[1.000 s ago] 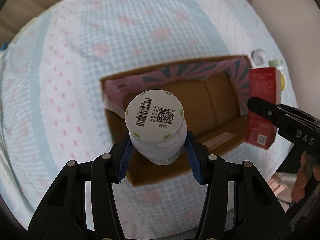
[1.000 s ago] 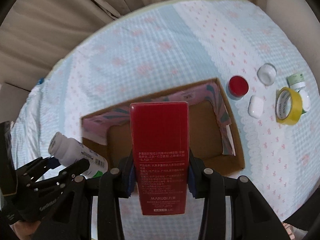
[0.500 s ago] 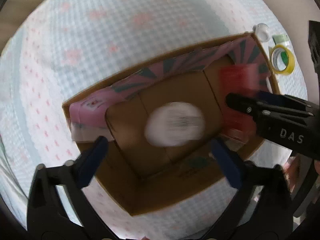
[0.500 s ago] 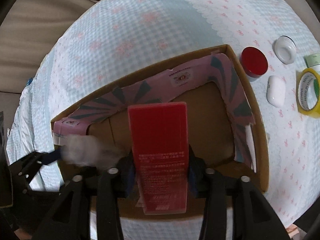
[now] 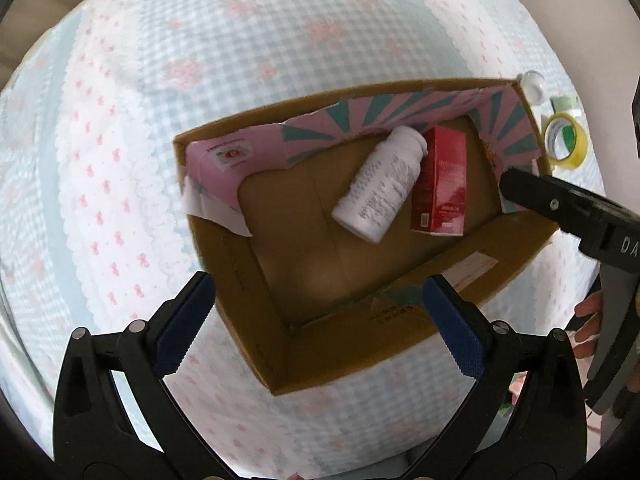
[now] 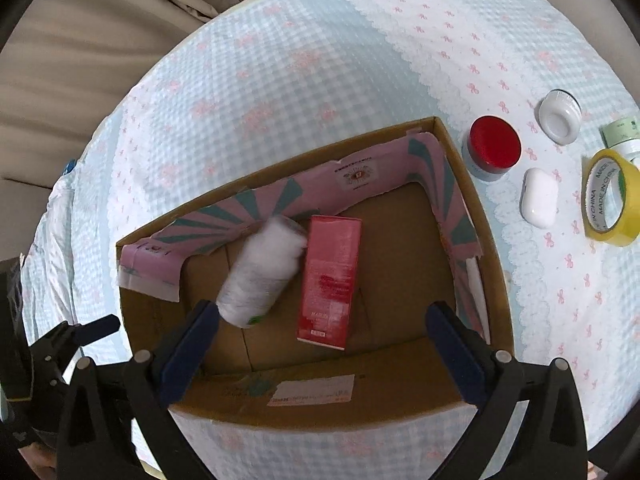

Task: Organize rigid objects
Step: 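Open both tools to drop the bottle and red box into the box, then move both tools back toward the remaining items on the bed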

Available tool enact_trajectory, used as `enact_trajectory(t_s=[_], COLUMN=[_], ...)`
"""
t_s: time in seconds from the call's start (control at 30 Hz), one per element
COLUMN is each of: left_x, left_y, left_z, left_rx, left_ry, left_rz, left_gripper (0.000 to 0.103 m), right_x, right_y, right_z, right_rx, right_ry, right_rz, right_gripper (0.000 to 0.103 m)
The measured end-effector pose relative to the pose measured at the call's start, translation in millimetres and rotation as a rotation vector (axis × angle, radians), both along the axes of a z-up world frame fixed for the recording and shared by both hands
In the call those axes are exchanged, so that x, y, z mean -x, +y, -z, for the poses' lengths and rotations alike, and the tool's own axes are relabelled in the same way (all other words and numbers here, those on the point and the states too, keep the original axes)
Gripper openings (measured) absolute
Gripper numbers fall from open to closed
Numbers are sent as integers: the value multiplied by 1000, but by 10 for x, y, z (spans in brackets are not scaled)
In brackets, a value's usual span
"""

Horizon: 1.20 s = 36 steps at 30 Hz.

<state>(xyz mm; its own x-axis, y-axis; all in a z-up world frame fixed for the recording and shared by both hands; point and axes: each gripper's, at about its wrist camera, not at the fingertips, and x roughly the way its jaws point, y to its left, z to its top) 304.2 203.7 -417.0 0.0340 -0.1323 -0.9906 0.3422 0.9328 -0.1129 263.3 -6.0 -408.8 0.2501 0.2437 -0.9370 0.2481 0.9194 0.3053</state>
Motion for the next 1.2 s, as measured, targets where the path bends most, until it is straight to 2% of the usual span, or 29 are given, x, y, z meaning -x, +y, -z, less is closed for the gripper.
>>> enact_trajectory(t_s=[0.3,0.53,0.73,0.97,1.07,1.2], left_x=[246,731,1141,1506,1635,1792], left_y=[168,396,486,382,265,25], left_z=[-498,-1068,-1559,-1967,-2069,-2184], left_rx=[34,71,134,195,189,186], left_ry=[-103,-191,-257,-337,-371,-405], left_rz=[-41,-112,-158,-186,-185,-188], left_gripper=[103,103,103,103,103,103], right_x=[200,571,978,1500,1703,1859], right_y=[94,126,56,-263,-477,-883], right_z=[-414,-929,-1383,-1778,-1927,-2021], right_rx=[27,31,86,195,262,274], right_ry=[-73,-142,-169,-199,-232,-251], right_rz=[-14,-27,-34,-20,9,58], right_gripper=[103,103,103,103,103,103])
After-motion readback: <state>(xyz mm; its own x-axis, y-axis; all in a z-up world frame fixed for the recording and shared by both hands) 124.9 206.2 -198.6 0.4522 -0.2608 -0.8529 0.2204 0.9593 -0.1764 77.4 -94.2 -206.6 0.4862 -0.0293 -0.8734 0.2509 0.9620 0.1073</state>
